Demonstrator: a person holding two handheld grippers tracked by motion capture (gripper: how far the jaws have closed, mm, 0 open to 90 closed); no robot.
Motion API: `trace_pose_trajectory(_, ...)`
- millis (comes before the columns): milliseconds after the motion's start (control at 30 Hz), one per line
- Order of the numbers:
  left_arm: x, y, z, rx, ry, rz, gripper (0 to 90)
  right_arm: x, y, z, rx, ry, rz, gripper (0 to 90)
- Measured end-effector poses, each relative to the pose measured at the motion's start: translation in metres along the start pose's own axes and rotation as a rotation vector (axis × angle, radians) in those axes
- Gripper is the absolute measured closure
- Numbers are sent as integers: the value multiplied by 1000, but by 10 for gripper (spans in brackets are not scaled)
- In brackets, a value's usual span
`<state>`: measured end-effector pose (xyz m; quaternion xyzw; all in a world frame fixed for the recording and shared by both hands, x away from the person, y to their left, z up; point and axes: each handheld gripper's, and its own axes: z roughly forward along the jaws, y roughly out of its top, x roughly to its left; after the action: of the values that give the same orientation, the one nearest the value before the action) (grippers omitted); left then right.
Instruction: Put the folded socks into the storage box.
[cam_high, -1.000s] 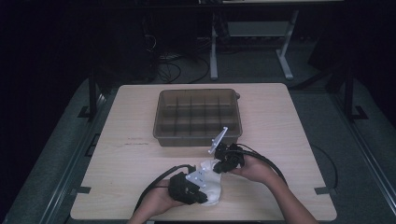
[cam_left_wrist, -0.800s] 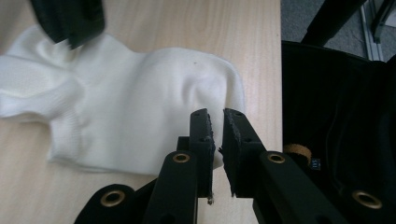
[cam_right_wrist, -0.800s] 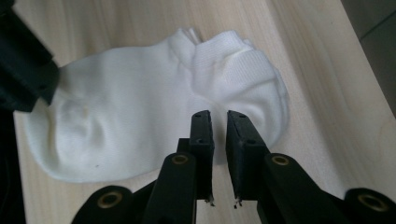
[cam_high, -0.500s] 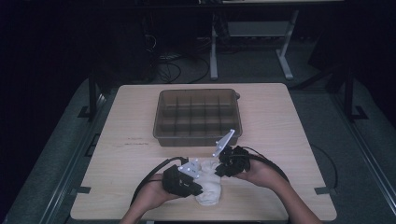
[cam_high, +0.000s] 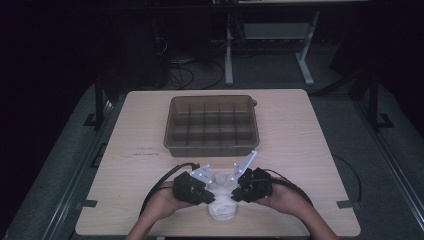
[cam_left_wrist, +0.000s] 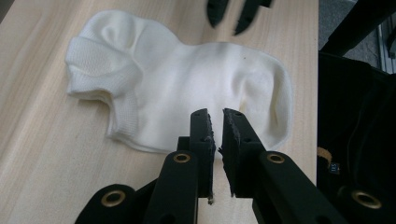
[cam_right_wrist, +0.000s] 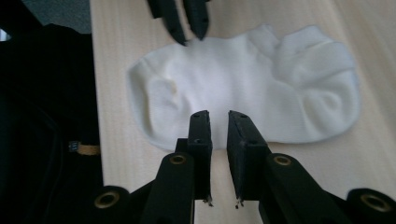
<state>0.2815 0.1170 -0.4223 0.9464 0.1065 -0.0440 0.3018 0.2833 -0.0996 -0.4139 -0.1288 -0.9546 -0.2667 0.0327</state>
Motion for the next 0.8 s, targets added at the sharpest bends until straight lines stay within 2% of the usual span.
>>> trace_pose_trajectory(200,4,0,2,10,-2,-5,825,11,-2,4,0,19,-21,784)
trace_pose_trajectory(533,9,2,3,12,-2,-14,827,30,6,8,-15,65,-102,742)
trace_pose_trajectory(800,11,1,2,10,0,-23,827,37,11,23,18,90,-148,704)
